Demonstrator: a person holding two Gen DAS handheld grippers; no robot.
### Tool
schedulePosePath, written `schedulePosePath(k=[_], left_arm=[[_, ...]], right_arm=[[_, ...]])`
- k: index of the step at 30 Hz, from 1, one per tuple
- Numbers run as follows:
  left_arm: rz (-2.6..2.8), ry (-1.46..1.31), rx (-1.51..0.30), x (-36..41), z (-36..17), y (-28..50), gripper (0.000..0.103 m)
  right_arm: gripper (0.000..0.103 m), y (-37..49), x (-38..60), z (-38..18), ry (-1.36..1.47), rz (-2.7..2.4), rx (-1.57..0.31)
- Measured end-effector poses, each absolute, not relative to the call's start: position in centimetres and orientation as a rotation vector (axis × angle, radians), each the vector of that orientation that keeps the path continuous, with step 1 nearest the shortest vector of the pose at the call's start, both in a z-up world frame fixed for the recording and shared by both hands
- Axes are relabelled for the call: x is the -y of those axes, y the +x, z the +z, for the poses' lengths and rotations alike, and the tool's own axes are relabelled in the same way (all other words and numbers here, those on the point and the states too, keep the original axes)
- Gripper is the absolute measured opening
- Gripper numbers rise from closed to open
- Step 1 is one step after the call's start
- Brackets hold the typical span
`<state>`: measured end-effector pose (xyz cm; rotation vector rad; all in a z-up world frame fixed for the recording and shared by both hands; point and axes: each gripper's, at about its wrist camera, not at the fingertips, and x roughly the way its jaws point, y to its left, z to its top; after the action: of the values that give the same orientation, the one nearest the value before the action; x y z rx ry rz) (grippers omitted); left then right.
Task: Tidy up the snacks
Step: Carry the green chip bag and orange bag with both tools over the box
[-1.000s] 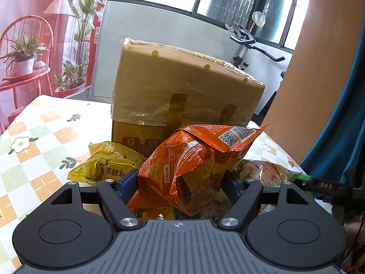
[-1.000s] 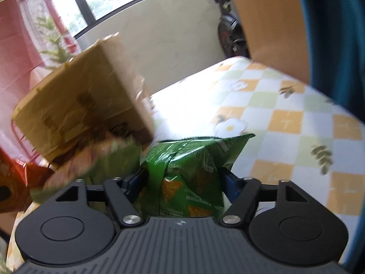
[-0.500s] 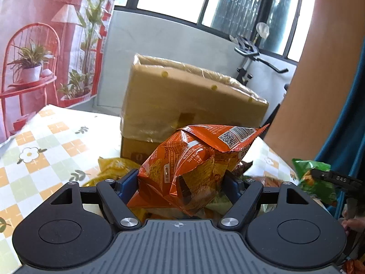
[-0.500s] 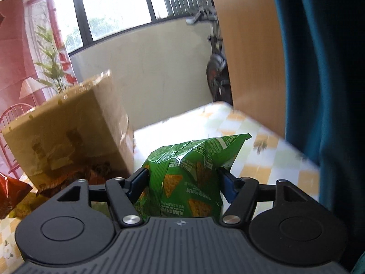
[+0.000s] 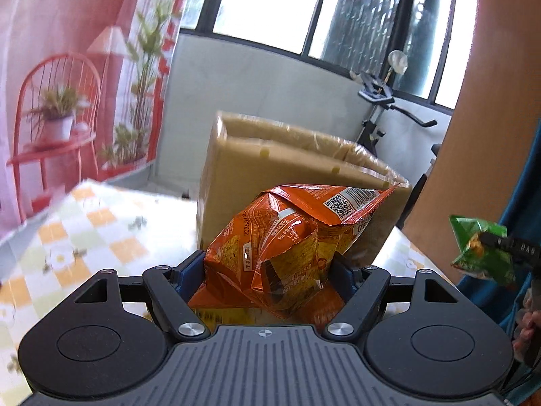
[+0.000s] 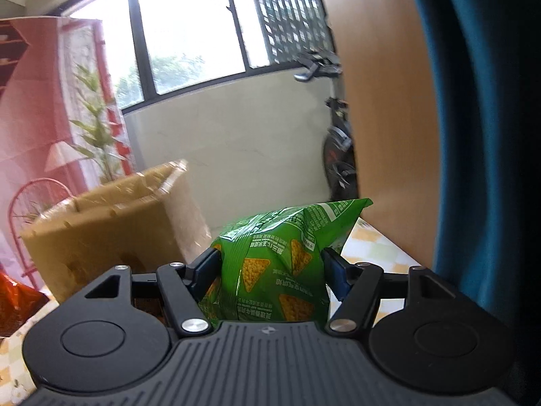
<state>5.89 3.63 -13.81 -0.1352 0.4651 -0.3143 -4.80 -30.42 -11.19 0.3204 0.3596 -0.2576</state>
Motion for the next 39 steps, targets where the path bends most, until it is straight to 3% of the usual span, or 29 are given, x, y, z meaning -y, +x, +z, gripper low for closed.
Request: schedulePosePath(k=[18, 29, 36, 39], left_arm=[[-0.412, -0.202, -0.257, 0.0, -7.2, 13.8, 0.079], [-0.378, -0.221, -0.317, 0.4, -7.8, 20.0, 0.079], [-0.366, -0.203, -0.404, 0.6, -9.1, 21.7, 0.08], [-0.355, -0.205, -0.433, 0.4, -9.2, 22.1, 0.085]], right_arm=[[0.068, 8.4, 25.3, -3.4, 0.282, 0.068, -0.167], [0.068, 17.9, 22.2, -6.0, 0.275, 0.141, -0.239], [0.069, 19.2, 22.4, -8.8, 0.295, 0.145, -0.313], [0.071, 19.3, 22.3, -9.1, 0.294, 0.152, -0.339]])
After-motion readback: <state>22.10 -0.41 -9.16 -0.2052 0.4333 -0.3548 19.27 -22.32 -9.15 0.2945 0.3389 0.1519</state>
